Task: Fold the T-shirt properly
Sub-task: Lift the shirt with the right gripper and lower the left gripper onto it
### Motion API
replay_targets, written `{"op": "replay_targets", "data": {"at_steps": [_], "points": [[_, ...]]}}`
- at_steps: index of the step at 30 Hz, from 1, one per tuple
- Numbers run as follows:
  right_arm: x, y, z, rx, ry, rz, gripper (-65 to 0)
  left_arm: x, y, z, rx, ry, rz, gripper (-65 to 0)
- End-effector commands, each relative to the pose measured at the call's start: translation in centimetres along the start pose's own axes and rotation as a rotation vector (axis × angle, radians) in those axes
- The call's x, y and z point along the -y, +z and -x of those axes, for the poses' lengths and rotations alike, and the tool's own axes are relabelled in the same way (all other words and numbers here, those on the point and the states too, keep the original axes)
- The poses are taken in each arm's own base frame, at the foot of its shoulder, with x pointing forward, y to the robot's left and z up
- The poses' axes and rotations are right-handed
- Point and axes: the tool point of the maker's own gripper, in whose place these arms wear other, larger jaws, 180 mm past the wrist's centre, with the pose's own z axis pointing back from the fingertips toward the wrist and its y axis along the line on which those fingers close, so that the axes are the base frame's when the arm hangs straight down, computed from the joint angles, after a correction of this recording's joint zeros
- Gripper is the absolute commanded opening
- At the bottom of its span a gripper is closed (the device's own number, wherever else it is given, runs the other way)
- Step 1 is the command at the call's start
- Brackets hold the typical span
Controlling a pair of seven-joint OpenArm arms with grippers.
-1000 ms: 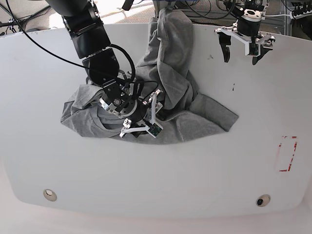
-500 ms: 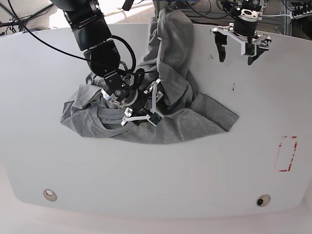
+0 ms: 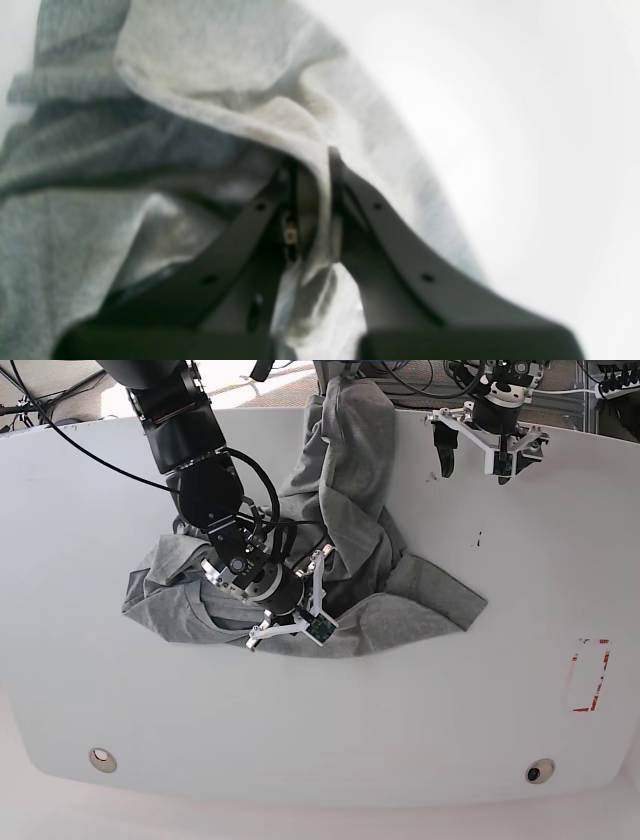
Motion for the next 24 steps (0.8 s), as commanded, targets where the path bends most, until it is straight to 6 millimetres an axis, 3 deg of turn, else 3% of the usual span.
{"op": "replay_targets", "data": {"at_steps": [1,11,16,19,24], "points": [[3.6,1.7,-5.1,0.105,0.046,0.087,-65.0,-0.1,0.1,-0.3,-0.009,0.005,-0.004,-13.7],[13.4,6.4,-13.9,0.268,0.141,0.304,-65.0,2.6,-1.7,-2.2,-0.013,-0.002,0.069,-13.5],[16.7,8.9,-18.3,0.337,0.206,0.385,-65.0,4.5,-2.3,-3.1,-0.011,-0.011,0.120,-13.5],[18.7,10.5,-20.0,0.355,0.245,0.436,-65.0,5.1,-2.7,-3.8,0.003,-0.013,0.136,-13.5],[20.5,12.5,-22.4,0.366,0.276,0.492,-65.0,5.8,-3.1,-5.1,0.035,-0.016,0.152,-13.5]]}}
